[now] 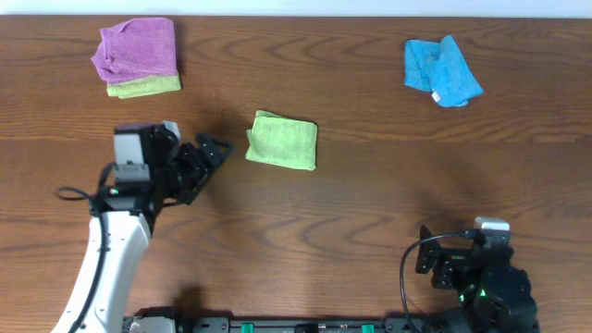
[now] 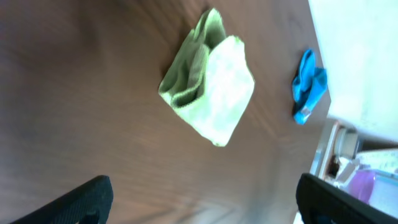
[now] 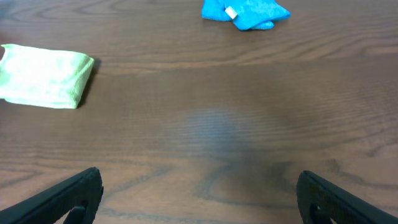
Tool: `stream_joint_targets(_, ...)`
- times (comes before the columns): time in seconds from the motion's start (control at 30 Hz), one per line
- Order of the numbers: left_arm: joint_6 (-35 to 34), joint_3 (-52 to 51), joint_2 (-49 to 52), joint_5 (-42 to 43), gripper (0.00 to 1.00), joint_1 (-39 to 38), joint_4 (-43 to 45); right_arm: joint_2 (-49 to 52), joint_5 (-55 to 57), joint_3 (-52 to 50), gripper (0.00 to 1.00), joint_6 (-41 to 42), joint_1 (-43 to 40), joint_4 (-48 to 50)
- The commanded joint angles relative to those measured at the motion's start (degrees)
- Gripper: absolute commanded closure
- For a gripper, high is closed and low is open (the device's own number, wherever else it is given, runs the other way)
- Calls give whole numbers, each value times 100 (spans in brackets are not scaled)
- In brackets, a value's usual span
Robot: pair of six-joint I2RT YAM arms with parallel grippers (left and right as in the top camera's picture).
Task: Fold the cloth
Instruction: 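Retract the right arm to rest and bring the left gripper to the cloth, then grasp the folded green cloth with the left gripper and lift it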
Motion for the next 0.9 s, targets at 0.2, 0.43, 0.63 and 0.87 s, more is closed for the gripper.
stream_joint_targets(0.2, -1532, -599, 1207, 31, 5, -723, 1886, -35, 90, -26, 1, 90, -37, -17)
stream_joint_targets(0.43, -2223, -599, 2138, -17, 5, -868, 3178, -35, 90, -26, 1, 90, -37, -17)
stream_joint_targets(0.63, -2374, -599, 2577, -94, 5, -870, 3526, -35, 90, -26, 1, 90, -37, -17)
stream_joint_targets(0.87, -2562, -595, 2837, -219, 4, -887, 3910, -35, 90, -26, 1, 90, -37, -17)
